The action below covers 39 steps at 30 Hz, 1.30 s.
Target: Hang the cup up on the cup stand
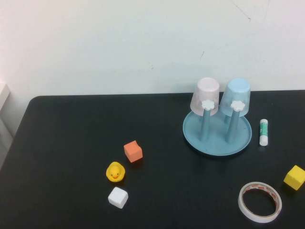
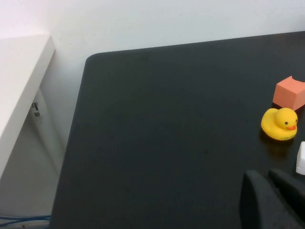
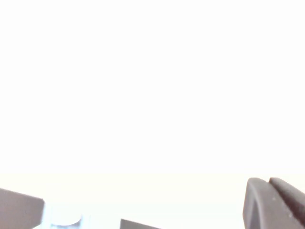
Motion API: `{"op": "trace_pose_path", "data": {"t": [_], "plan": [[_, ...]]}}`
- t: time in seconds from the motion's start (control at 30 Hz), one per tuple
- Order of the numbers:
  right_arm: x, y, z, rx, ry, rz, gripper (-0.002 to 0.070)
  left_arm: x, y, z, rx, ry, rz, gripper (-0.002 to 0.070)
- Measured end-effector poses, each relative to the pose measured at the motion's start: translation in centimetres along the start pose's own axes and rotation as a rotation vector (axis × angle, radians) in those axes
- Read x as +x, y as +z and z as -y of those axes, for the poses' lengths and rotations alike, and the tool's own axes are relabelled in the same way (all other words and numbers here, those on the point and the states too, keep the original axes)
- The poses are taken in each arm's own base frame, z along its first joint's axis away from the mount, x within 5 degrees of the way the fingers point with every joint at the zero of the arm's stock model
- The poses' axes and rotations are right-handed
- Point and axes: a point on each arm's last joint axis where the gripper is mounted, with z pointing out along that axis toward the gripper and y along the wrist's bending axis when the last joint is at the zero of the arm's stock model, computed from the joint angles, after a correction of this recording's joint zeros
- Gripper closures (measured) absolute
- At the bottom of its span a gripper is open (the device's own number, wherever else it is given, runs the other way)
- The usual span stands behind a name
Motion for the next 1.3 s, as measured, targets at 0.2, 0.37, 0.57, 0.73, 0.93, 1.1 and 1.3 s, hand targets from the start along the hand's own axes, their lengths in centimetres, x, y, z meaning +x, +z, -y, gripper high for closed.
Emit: {"op": "trace_pose_path", "data": {"t": [0.2, 0.37, 0.57, 0.73, 0.93, 1.1, 1.3], "plan": [[-0.1, -0.6, 0.1, 0.039, 0.040, 0.046, 0.0678, 0.0, 0.0, 0.0, 0.000, 0.000, 0.000, 0.0676], [1.3, -0.2, -0.5, 0.007, 0.100, 0.042, 0.0678, 0.0, 0.0, 0.0, 0.000, 0.000, 0.000, 0.0676], [3.7, 0.0, -0.8, 0.036, 0.055, -0.083, 0.0678, 0.0, 0.0, 0.0, 0.000, 0.000, 0.000, 0.0676], [6.7, 0.1, -1.3, 0.055, 0.061, -0.167, 0.0678, 0.0, 0.0, 0.0, 0.000, 0.000, 0.000, 0.0676], [8.5, -0.1, -1.7, 0.040, 0.078, -0.277, 0.0678, 0.0, 0.0, 0.0, 0.000, 0.000, 0.000, 0.0676], [9.7, -0.5, -2.0, 0.023, 0.086, -0.410, 0.0678, 0.0, 0.0, 0.0, 0.000, 0.004, 0.000, 0.0676], [10.0, -0.7, -2.0, 0.021, 0.116, -0.465, 0.0678, 0.0, 0.0, 0.0, 0.000, 0.004, 0.000, 0.0676]]}}
